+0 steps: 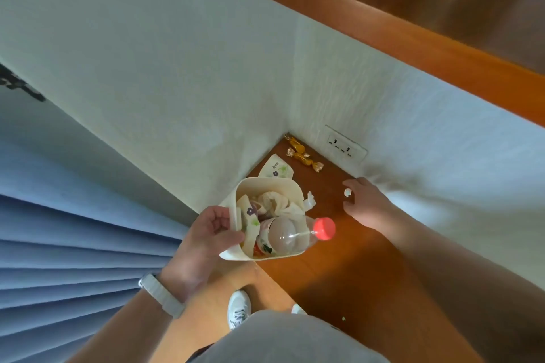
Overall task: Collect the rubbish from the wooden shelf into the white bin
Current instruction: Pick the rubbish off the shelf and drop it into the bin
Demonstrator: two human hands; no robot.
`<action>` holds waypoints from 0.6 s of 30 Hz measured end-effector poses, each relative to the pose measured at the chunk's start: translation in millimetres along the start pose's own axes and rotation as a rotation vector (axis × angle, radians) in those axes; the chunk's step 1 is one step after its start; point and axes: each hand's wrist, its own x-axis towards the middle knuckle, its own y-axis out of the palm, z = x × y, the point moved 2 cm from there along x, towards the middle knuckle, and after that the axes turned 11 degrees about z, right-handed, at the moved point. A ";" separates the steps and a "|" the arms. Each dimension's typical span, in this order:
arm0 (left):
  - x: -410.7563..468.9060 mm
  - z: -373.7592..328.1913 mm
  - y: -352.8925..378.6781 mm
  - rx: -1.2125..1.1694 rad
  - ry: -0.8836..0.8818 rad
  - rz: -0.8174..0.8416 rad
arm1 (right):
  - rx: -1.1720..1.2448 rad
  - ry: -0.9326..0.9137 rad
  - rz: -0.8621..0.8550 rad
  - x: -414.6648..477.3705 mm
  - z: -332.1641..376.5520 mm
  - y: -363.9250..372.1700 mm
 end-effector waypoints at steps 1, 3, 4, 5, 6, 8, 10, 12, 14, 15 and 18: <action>0.7 -0.5 0.2 -0.001 -0.002 -0.013 | -0.012 0.016 0.008 5.2 -6.7 5.8; 0.8 -0.8 0.8 -0.002 -0.009 -0.041 | -0.031 0.053 0.002 13.7 -15.5 15.3; 1.2 -0.5 0.5 -0.002 -0.019 -0.057 | -0.044 0.065 -0.012 17.6 -18.2 19.9; 1.6 0.7 -0.1 -0.002 -0.030 -0.075 | -0.055 0.068 -0.034 20.8 -19.7 24.3; 1.7 2.1 -0.7 -0.003 -0.037 -0.091 | -0.049 0.064 -0.060 23.4 -19.9 27.8; 1.1 2.4 0.1 -0.008 -0.047 -0.109 | 0.004 0.052 -0.098 28.4 -19.3 31.6; 0.4 1.6 1.5 0.003 -0.056 -0.106 | 0.035 0.054 -0.097 32.4 -17.1 32.8; 0.7 2.1 1.6 0.016 -0.060 -0.101 | 0.042 0.067 -0.087 32.9 -15.4 34.8; 0.5 2.2 -0.5 0.040 -0.064 -0.089 | 0.075 0.079 -0.091 27.0 -11.5 37.3; 1.4 2.9 -0.4 0.056 -0.067 -0.085 | 0.085 0.075 -0.080 24.9 -8.9 38.5; 1.2 1.2 1.4 0.094 -0.078 -0.073 | 0.150 0.040 -0.089 13.6 7.9 35.8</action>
